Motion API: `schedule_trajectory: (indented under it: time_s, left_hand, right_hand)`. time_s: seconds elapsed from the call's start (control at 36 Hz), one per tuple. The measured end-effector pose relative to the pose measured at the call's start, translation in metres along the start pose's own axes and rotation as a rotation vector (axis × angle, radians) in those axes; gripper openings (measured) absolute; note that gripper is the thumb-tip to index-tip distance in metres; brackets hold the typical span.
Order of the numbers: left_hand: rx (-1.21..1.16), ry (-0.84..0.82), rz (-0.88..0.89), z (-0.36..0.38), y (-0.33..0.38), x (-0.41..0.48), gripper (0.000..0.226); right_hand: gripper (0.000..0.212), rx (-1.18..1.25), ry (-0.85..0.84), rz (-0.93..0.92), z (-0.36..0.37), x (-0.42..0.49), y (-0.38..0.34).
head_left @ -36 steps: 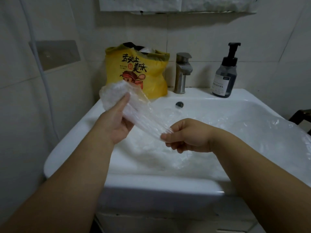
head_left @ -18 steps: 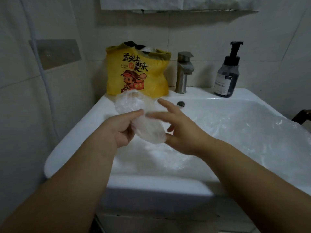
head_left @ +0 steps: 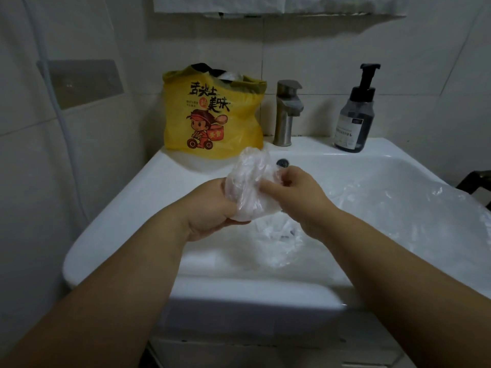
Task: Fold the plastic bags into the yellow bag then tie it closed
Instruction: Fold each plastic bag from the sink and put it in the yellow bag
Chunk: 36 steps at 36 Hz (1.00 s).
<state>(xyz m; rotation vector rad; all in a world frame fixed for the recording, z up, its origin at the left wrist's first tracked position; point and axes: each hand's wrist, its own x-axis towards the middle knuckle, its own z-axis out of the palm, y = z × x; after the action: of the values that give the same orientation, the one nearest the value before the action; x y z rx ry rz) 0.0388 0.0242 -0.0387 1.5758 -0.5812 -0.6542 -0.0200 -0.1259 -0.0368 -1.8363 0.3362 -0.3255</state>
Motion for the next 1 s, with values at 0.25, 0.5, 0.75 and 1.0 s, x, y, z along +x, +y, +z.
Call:
schedule_trajectory:
  time_s: [0.25, 0.5, 0.75, 1.0]
  left_hand:
    - [-0.107, -0.076, -0.019, -0.003, 0.002, 0.000, 0.035]
    - [-0.114, -0.061, -0.055, 0.003, 0.003, -0.003, 0.049]
    - [-0.363, 0.287, 0.064, -0.004, 0.007, 0.005, 0.028]
    - [-0.294, 0.245, 0.061, -0.005, 0.006, 0.005, 0.029]
  right_hand:
    - [0.011, 0.302, -0.142, 0.192, -0.009, -0.001, -0.005]
    - [0.029, 0.224, -0.328, 0.064, -0.002, -0.004, 0.000]
    - [0.032, 0.493, -0.438, 0.223, -0.005, -0.001, -0.004]
    - [0.011, 0.600, -0.237, 0.139, -0.025, 0.007, -0.008]
